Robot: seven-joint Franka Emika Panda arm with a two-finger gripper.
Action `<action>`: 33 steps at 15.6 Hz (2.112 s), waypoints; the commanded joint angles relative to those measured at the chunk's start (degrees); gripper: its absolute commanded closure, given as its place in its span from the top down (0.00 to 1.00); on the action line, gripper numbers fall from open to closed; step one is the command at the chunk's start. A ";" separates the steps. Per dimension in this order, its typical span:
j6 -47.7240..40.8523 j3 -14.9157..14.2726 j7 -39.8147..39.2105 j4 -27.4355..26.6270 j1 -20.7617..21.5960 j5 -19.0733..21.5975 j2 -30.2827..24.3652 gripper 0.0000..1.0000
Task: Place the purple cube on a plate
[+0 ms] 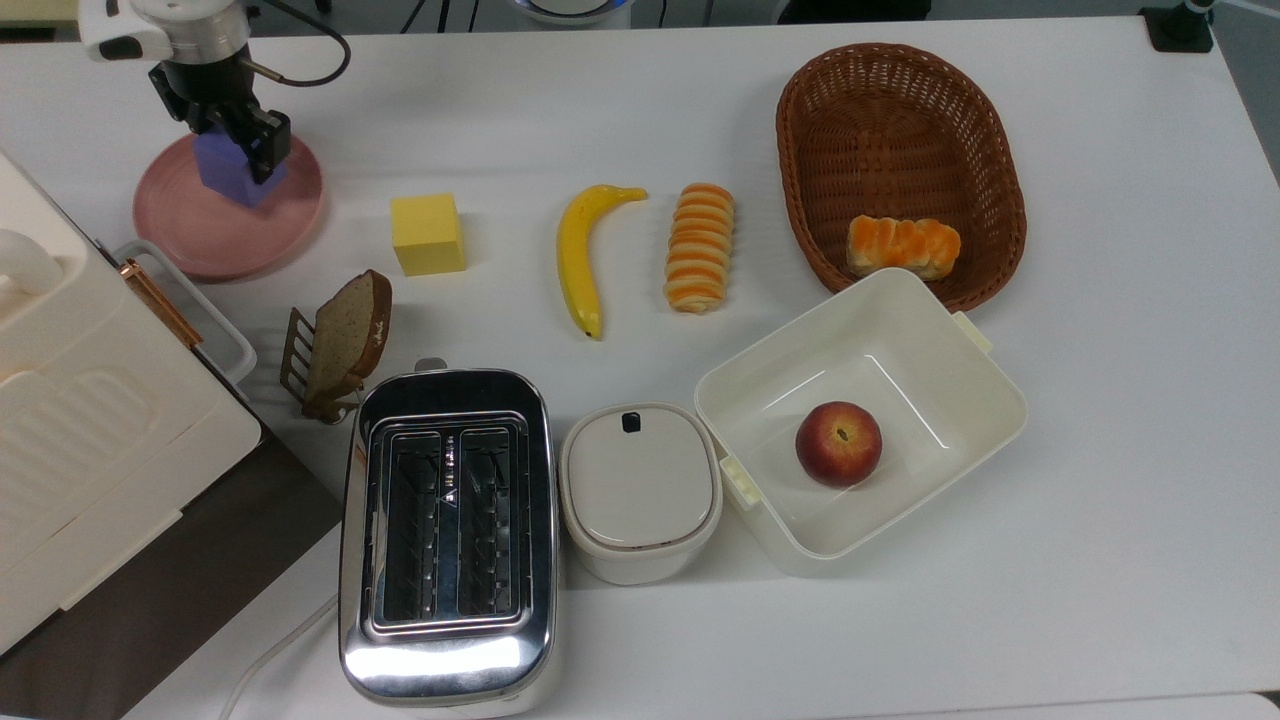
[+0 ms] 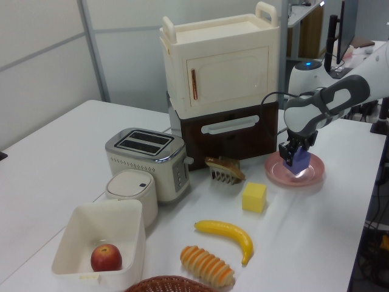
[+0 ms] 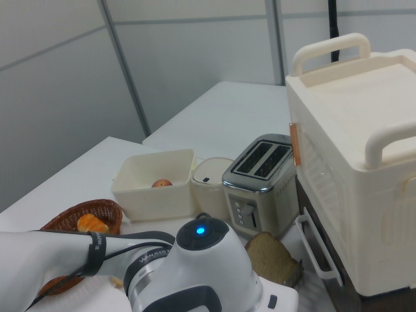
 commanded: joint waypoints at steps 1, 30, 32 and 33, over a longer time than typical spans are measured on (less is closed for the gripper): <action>1.06 -0.29 0.63 0.39 -0.60 1.29 0.31 0.39; -40.07 0.94 10.57 25.26 25.67 4.97 -9.45 1.00; -42.26 0.94 10.74 26.30 26.55 5.60 -9.45 1.00; -43.40 1.03 10.74 27.71 26.64 5.68 -9.19 1.00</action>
